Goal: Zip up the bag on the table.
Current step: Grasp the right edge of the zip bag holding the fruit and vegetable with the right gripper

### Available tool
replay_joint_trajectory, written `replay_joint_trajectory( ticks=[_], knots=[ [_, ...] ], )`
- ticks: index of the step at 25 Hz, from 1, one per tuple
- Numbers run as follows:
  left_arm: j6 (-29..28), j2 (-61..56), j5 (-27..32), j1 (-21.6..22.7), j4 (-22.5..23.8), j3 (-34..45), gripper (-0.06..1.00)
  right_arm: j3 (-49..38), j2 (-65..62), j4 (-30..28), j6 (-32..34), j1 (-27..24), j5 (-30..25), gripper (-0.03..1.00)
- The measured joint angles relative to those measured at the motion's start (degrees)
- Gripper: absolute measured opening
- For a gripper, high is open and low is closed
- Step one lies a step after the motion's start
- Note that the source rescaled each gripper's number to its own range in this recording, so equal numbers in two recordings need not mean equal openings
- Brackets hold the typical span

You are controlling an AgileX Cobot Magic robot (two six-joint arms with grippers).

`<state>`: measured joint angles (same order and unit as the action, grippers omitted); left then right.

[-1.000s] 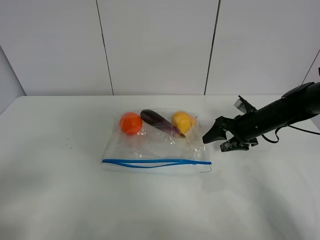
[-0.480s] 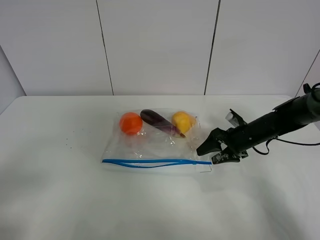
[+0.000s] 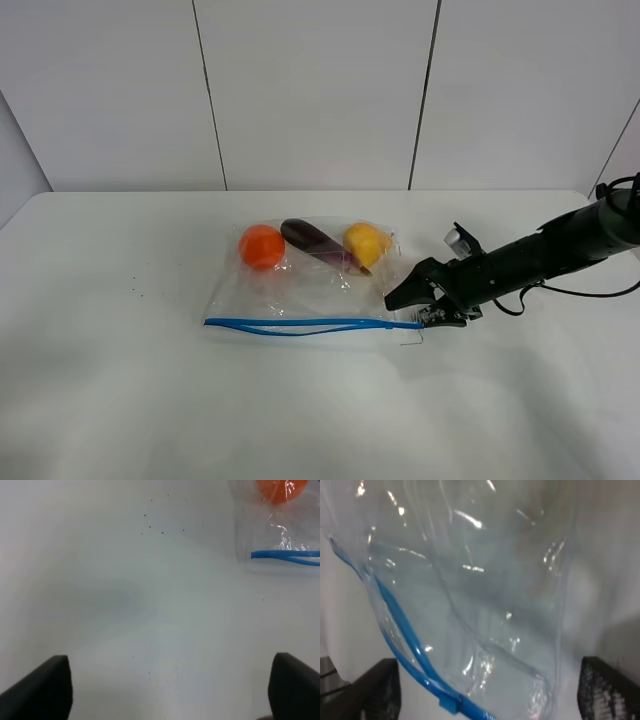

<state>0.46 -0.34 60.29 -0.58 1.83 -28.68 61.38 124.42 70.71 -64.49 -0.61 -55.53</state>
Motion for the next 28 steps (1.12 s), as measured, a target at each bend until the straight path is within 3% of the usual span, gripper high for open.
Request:
replay_joint_trajectory(
  ticks=[9, 16, 23, 28],
  knots=[
    [0.0, 0.0, 0.0, 0.0, 0.0, 0.0, 1.0, 0.04, 1.94, 3.45, -2.61, 0.0, -0.01, 0.6],
    [0.0, 0.0, 0.0, 0.0, 0.0, 0.0, 1.0, 0.04, 2.94, 3.84, -2.8, 0.0, -0.22, 0.33],
    [0.0, 0.0, 0.0, 0.0, 0.0, 0.0, 1.0, 0.04, 2.99, 3.84, -2.8, 0.0, -0.34, 0.28],
    [0.0, 0.0, 0.0, 0.0, 0.0, 0.0, 1.0, 0.04, 3.07, 3.84, -2.85, 0.0, -0.66, 0.11]
  ],
)
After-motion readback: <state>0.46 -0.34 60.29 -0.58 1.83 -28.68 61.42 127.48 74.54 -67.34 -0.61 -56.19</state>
